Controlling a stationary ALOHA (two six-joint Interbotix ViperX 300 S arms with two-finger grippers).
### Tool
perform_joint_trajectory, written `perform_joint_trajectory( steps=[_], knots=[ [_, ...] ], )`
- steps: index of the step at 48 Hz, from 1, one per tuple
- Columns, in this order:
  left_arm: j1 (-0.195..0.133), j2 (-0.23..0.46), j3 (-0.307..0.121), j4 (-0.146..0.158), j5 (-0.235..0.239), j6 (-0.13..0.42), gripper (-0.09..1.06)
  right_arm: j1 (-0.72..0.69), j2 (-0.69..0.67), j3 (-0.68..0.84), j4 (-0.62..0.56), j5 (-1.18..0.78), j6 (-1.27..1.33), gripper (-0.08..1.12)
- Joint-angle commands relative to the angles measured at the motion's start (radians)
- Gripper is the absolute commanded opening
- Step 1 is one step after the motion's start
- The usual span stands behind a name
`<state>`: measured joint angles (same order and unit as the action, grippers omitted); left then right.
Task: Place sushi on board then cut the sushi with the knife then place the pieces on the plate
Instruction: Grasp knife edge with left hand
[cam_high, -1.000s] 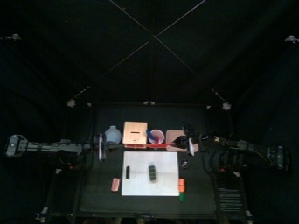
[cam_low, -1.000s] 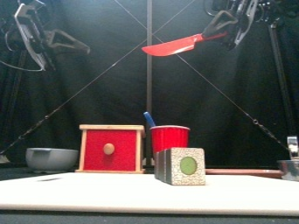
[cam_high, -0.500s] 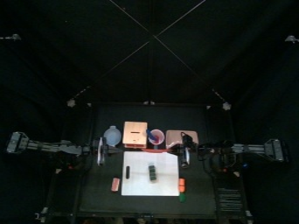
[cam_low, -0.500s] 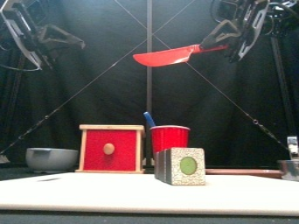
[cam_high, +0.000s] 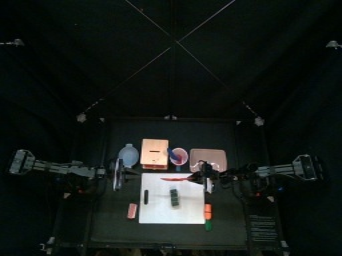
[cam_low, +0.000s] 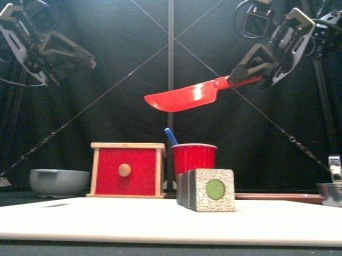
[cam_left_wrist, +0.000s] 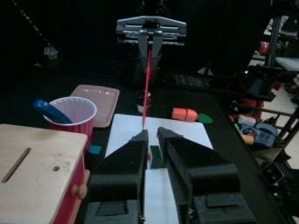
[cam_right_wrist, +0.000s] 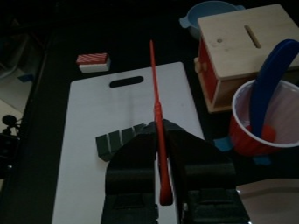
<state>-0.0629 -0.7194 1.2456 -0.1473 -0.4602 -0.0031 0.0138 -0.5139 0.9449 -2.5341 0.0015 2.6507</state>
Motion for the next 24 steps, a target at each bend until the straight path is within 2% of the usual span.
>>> perform_joint_trajectory(
  steps=[1, 12, 21, 24],
  knots=[
    [-0.012, 0.025, -0.029, 0.003, -0.003, 0.000, 0.69, 0.000, -0.006, -0.005, 0.006, 0.006, -0.038, 0.34],
    [-0.021, 0.100, -0.066, 0.003, 0.002, 0.005, 0.87, 0.000, -0.003, 0.020, 0.092, 0.043, -0.120, 0.34],
    [-0.018, 0.170, -0.094, -0.005, 0.017, 0.005, 0.88, -0.005, 0.005, 0.037, 0.135, 0.064, -0.195, 0.34],
    [-0.018, 0.209, -0.107, -0.015, 0.020, 0.005, 0.88, -0.005, 0.014, 0.037, 0.158, 0.078, -0.229, 0.34]
  ],
)
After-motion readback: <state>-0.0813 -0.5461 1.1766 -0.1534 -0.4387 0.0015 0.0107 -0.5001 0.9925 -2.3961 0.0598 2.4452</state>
